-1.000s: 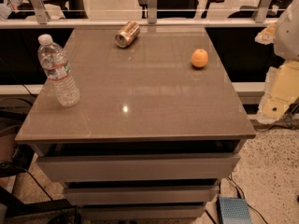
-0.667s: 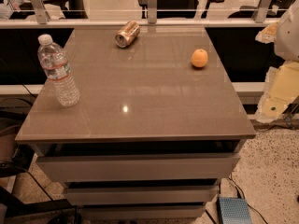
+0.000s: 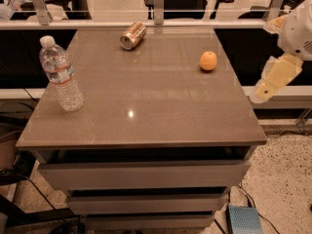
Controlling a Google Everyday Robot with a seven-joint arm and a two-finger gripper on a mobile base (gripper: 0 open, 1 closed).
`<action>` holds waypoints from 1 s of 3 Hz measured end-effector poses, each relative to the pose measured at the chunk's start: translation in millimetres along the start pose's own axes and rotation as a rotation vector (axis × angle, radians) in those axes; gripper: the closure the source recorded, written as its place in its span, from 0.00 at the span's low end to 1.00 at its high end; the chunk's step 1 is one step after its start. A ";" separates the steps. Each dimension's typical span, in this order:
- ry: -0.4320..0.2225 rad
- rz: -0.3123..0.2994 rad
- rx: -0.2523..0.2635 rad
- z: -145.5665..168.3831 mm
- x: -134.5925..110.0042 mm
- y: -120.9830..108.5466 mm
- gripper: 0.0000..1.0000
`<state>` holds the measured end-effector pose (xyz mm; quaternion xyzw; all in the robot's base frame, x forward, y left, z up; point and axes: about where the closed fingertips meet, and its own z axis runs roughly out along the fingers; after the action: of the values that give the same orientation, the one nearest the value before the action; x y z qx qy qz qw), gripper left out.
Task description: Move orange near orange can
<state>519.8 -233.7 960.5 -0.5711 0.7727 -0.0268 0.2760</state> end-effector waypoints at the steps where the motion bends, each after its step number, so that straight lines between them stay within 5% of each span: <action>1: -0.100 0.073 0.047 26.0 7.7 -52.4 0.00; 3: -0.242 0.290 0.055 80.2 22.0 -129.5 0.00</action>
Offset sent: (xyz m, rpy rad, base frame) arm 0.1692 -0.0696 -0.0306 0.3726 -0.0717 -0.2262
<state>664.5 -276.3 930.0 -0.4448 0.8071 0.0609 0.3833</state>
